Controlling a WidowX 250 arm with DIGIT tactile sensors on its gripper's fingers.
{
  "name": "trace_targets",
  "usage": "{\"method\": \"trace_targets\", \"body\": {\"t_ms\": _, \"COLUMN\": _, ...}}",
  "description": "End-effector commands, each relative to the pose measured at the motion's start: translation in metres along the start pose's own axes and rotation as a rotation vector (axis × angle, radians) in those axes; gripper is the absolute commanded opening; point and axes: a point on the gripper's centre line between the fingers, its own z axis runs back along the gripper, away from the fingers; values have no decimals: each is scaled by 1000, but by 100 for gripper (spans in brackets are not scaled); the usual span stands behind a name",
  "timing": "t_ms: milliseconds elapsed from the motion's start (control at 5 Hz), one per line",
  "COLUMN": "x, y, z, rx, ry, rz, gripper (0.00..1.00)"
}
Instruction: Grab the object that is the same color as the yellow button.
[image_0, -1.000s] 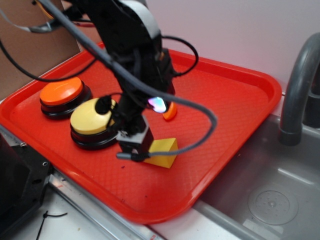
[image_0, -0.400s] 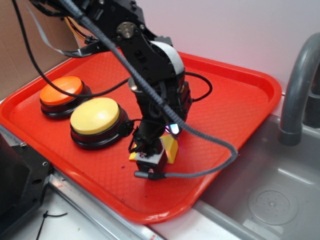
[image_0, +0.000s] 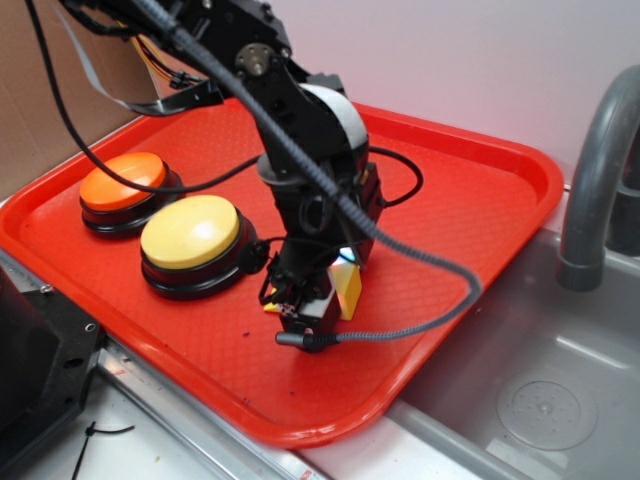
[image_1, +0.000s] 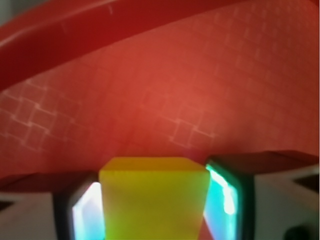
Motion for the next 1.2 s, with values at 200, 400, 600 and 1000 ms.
{"method": "trace_targets", "body": {"t_ms": 200, "x": -42, "y": 29, "z": 79, "rx": 15, "ry": 16, "rz": 423, "gripper": 0}}
{"method": "trace_targets", "body": {"t_ms": 400, "x": -56, "y": 47, "z": 131, "rx": 44, "ry": 25, "rz": 671, "gripper": 0}}
{"method": "trace_targets", "body": {"t_ms": 600, "x": -75, "y": 48, "z": 170, "rx": 90, "ry": -14, "rz": 918, "gripper": 0}}
{"method": "trace_targets", "body": {"t_ms": 1000, "x": -102, "y": 62, "z": 193, "rx": 166, "ry": -24, "rz": 1297, "gripper": 0}}
